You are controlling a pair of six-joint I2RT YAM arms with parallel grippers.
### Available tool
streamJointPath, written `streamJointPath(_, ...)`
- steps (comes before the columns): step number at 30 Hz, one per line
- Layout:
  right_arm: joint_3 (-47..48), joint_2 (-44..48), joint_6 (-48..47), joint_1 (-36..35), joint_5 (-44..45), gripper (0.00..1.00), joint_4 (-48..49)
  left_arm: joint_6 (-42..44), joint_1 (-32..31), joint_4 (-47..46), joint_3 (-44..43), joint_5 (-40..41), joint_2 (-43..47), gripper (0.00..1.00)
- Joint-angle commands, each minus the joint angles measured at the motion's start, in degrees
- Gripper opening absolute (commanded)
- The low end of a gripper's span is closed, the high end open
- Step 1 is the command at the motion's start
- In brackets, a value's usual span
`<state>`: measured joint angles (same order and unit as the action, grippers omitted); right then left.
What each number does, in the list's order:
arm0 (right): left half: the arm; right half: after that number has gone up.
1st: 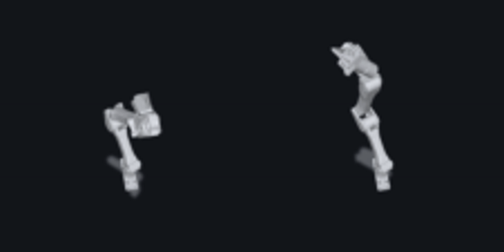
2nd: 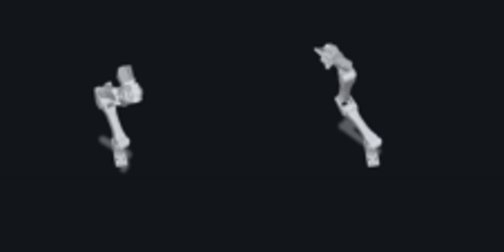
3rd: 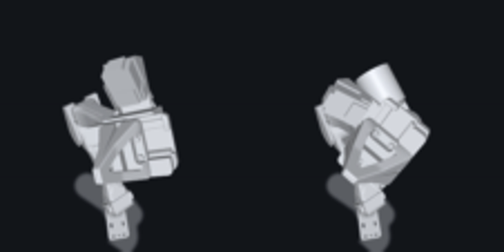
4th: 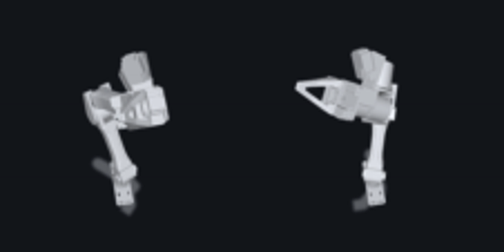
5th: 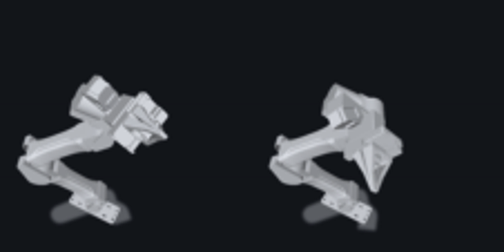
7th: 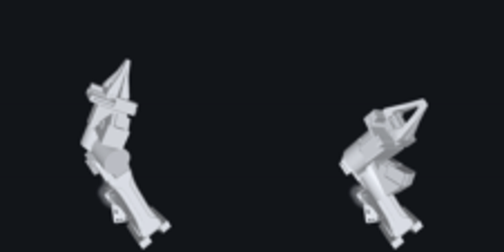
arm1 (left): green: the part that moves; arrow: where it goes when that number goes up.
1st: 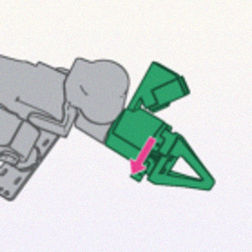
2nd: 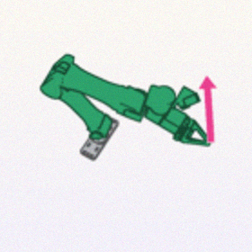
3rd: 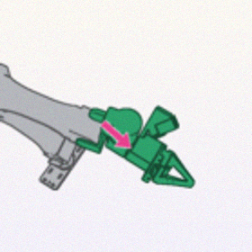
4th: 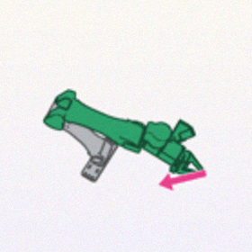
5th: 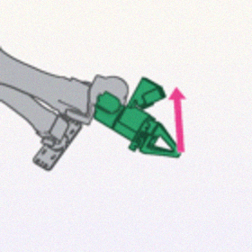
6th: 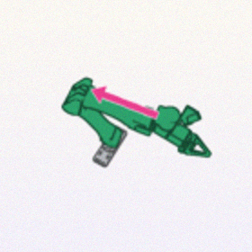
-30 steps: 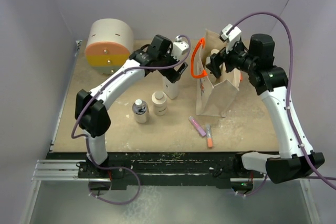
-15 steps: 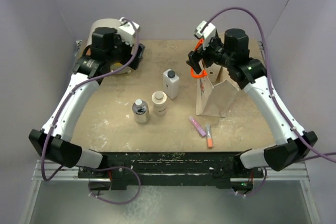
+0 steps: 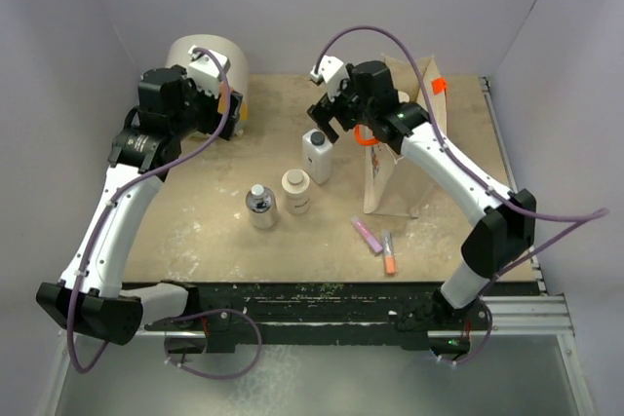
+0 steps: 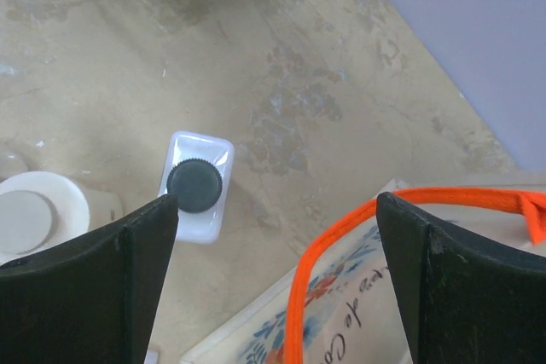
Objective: Place the personal care products into the canvas bag
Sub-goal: Pick up the care product from the center of the board.
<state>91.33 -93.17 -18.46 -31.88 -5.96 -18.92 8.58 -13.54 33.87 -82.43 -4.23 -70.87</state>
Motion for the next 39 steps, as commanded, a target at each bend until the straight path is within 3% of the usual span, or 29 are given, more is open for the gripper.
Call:
streamJointPath(1, 3.28, -3.49, 0.73, -0.74, 4.68, 1.00, 1.39, 0.19, 0.33, -3.16, 1.74, -0.77, 2.69, 0.99)
streamJointPath(31, 2.65, -11.13, 5.82, -3.58, -1.35, 0.98, -0.42, 0.51, 0.97, -4.43, 3.08, -3.20, 3.27, 0.99)
streamJointPath(39, 3.38, -13.56, 5.85, -3.67, -1.67, 0.92, -1.75, 0.60, 1.06, -4.91, 3.64, -3.67, 3.74, 0.99)
